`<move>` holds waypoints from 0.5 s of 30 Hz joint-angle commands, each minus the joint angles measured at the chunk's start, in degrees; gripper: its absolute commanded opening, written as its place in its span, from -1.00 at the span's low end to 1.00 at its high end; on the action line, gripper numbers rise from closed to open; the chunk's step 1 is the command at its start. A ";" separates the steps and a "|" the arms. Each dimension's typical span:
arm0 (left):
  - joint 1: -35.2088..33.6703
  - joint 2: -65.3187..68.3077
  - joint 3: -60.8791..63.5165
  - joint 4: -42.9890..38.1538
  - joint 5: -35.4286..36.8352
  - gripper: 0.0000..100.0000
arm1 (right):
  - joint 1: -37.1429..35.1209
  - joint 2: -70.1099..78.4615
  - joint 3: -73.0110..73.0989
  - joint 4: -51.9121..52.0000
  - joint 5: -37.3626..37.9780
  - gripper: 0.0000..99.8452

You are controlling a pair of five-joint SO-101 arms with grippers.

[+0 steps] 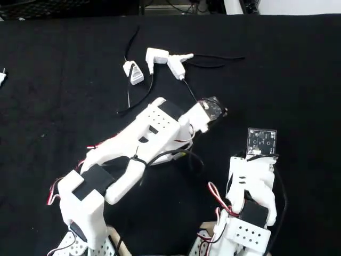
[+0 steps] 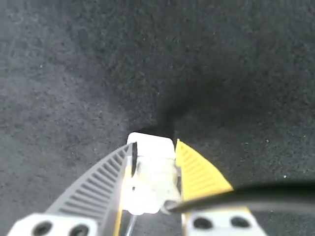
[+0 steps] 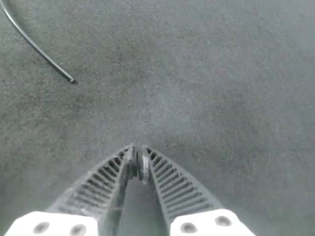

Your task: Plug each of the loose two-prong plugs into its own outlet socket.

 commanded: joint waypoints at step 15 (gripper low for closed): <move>-1.98 0.35 6.90 -0.70 8.18 -0.94 | 0.62 -1.45 -0.13 0.26 0.44 -0.97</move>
